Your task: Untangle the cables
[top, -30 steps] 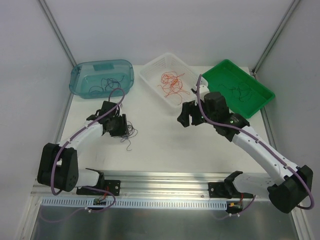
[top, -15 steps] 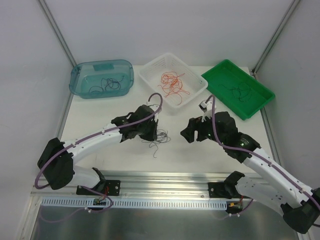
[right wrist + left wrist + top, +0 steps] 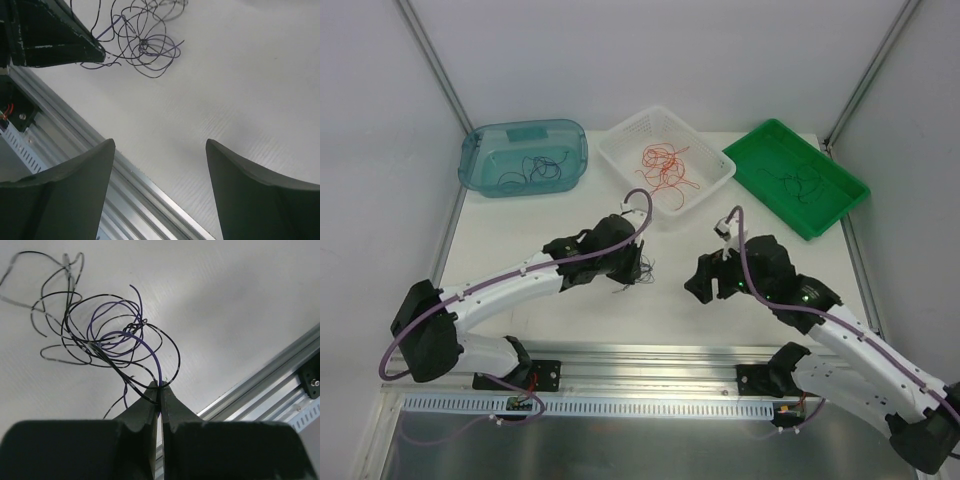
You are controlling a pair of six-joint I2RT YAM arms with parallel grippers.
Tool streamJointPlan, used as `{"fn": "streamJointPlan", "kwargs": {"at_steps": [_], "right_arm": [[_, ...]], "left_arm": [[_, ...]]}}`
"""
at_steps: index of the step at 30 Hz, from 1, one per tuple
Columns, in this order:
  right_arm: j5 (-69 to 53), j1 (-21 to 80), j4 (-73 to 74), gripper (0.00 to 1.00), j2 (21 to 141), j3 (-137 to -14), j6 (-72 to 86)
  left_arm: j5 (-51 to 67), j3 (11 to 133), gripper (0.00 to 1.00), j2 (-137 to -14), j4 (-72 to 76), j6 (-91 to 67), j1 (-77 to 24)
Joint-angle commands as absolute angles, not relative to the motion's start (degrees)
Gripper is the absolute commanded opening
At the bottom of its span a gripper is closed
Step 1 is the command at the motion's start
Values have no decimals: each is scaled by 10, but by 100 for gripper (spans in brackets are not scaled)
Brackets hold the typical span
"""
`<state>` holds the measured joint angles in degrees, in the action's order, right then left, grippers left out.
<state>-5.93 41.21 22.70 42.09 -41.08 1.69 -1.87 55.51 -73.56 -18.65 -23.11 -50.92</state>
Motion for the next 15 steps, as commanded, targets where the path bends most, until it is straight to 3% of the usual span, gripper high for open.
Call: {"fn": "streamJointPlan", "kwargs": {"at_steps": [1,10,15], "right_arm": [[-134,424,164,77,468,-386,4],[-234,431,8,75,620,-390,-54],[-252,448,-44,74,643,-412,-88]], "left_arm": [[-1,534,0,-772,-182,-214,-509],[27,476,0,-729,-155,-242,-509],[48,454,0,-678,-142,-261,-510]]}}
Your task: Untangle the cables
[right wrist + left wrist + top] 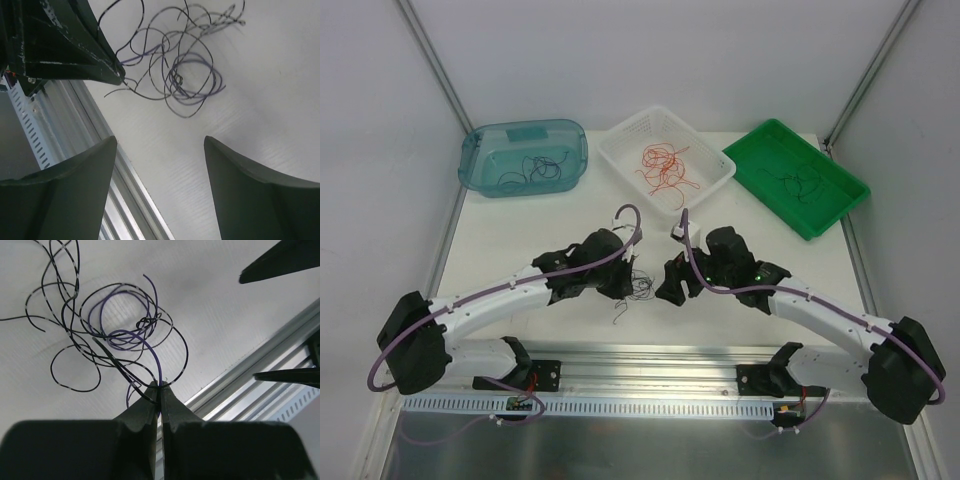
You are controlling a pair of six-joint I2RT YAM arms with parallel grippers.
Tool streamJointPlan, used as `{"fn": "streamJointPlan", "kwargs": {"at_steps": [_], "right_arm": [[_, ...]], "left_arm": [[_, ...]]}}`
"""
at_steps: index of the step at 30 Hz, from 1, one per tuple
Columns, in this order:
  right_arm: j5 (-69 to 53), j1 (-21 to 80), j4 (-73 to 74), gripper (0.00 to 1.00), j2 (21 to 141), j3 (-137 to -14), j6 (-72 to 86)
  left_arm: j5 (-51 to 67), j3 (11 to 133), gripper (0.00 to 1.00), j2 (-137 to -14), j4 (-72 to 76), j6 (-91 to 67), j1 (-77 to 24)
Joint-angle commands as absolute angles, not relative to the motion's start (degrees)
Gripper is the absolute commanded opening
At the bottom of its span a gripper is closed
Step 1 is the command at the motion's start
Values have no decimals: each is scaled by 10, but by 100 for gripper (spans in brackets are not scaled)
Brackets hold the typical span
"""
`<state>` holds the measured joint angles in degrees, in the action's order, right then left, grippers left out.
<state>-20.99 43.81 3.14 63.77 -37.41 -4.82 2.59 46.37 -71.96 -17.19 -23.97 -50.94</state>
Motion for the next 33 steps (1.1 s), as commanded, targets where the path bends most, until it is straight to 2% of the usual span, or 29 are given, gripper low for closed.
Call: {"fn": "streamJointPlan", "kwargs": {"at_steps": [1,11,17,20,23,24,26,27,33], "right_arm": [[-255,451,-46,74,648,-418,-93],[-290,470,-57,70,713,-461,-117],[-299,475,-63,63,735,-460,-119],[-302,475,-69,57,740,-458,-116],[-300,475,-71,38,740,-458,-114],[-295,475,-69,24,738,-459,-115],[-273,473,-61,11,724,-457,-118],[-263,471,-55,1,717,-456,-119],[-173,395,16,1,653,-448,-97]], "left_arm": [[49,454,0,-672,-142,-264,-509],[85,467,0,-635,-142,-296,-509],[93,477,0,-626,-142,-302,-509],[105,479,0,-624,-142,-307,-509],[112,480,0,-622,-142,-307,-509],[113,479,0,-621,-143,-306,-509],[113,474,0,-616,-144,-305,-508],[113,466,0,-612,-146,-305,-509],[106,426,0,-542,-152,-316,-508]]}}
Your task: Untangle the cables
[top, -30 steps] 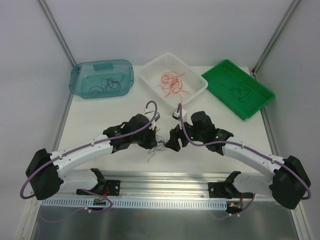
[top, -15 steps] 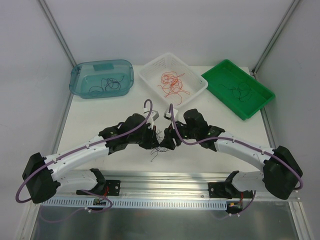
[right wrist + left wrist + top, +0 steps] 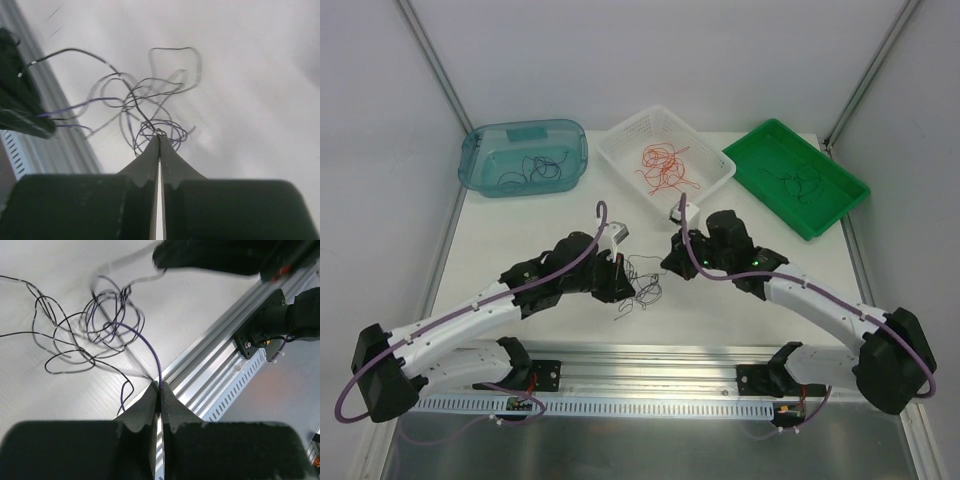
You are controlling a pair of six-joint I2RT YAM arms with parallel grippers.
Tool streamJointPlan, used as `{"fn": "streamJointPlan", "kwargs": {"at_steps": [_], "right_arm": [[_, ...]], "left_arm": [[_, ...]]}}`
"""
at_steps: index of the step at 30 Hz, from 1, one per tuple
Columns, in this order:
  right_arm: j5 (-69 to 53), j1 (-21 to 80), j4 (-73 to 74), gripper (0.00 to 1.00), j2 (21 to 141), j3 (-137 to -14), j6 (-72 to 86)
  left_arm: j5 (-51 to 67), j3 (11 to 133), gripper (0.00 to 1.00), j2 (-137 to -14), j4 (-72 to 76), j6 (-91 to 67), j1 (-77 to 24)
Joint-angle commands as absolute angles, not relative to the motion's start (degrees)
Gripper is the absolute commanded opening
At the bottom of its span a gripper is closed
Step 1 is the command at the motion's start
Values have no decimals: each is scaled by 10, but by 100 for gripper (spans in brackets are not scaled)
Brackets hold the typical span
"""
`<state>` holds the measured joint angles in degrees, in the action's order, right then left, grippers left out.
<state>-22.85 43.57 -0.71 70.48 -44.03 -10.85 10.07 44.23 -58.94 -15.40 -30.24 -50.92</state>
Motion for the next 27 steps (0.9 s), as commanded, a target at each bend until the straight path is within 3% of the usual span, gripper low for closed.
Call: {"fn": "streamJointPlan", "kwargs": {"at_steps": [1,8,17,27], "right_arm": [[-162,381,35,1,643,-442,-90],[35,259,213,1,547,-464,-19],[92,202,397,1,459,-549,17],[98,188,468,1,431,-629,18]], "left_arm": [[97,423,0,-527,-155,-320,-508],[-39,451,0,-393,-263,-348,-442],[-162,484,0,-389,-382,-337,-235],[-94,476,0,-439,-376,-318,16]]}}
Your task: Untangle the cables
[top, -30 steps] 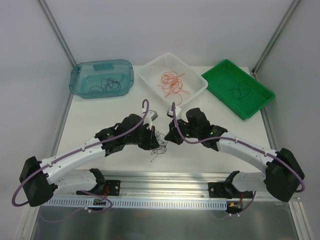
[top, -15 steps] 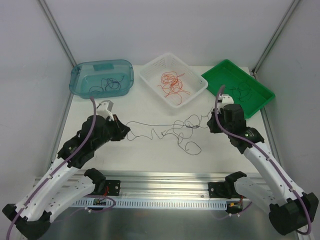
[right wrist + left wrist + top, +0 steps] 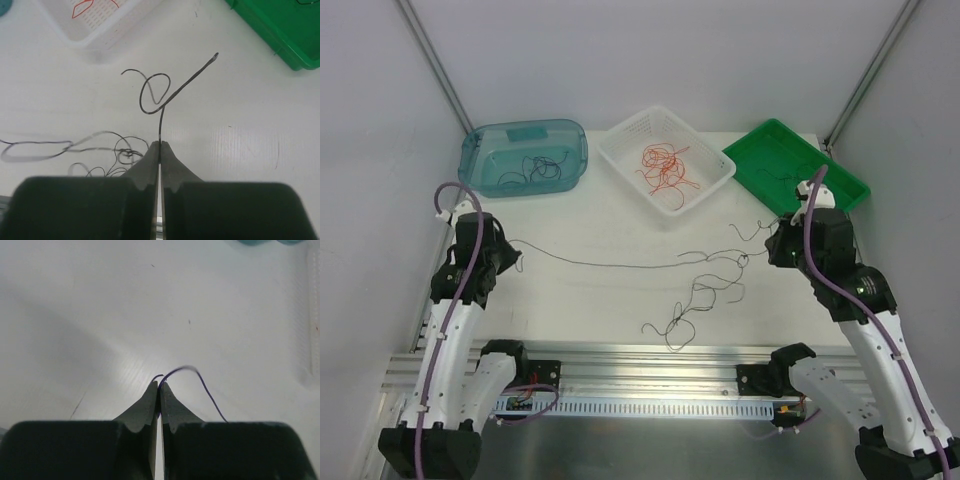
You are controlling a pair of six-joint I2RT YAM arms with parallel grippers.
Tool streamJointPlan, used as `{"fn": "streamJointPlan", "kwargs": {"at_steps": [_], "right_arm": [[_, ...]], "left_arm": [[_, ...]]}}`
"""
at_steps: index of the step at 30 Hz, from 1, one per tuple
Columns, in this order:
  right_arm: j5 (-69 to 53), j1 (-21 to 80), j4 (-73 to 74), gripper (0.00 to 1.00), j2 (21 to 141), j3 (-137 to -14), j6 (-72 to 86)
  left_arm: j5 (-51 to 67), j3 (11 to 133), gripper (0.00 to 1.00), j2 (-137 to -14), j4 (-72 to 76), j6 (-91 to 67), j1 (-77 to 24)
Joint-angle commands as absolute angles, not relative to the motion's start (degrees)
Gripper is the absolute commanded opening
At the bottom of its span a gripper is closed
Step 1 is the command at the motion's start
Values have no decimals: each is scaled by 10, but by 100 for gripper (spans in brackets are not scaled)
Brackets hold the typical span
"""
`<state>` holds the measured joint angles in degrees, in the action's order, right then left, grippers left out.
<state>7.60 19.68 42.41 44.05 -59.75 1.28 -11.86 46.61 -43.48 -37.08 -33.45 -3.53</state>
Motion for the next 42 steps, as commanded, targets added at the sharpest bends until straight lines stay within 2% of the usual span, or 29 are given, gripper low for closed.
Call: {"fn": "streamJointPlan", "kwargs": {"at_steps": [1,7,10,15,19,23,26,28,29,31,32,34,35,38,42], "right_arm": [[100,188,469,1,428,-634,18],[107,178,493,1,424,-681,10],[97,178,503,1,425,-704,8],[79,177,505,1,428,-714,-14],[5,178,460,2,442,-658,-2],[-119,183,376,2,478,-520,61],[-128,199,308,3,518,-456,81],[-130,207,276,10,544,-418,90],[-127,214,272,22,571,-411,91],[-122,221,269,33,594,-405,88],[-122,229,269,47,601,-406,85],[-120,239,269,62,606,-406,83],[-118,242,270,73,604,-408,83],[-106,257,284,85,589,-417,77],[-100,267,320,95,569,-429,67]], "left_arm": [[-83,475,0,-440,-374,-316,35],[-1,468,0,-458,-353,-310,181],[-1,473,0,-468,-345,-298,222],[87,491,0,-474,-336,-279,244],[165,495,0,-464,-332,-255,244],[234,506,0,-438,-327,-248,243],[272,525,0,-431,-328,-246,240],[300,541,0,-432,-328,-248,236],[310,561,0,-432,-328,-250,236],[342,585,0,-441,-328,-256,234],[353,612,0,-446,-328,-258,233],[370,641,0,-462,-328,-263,228],[384,672,0,-469,-328,-264,227],[398,739,0,-500,-328,-273,221],[407,832,0,-545,-325,-281,217]]}}
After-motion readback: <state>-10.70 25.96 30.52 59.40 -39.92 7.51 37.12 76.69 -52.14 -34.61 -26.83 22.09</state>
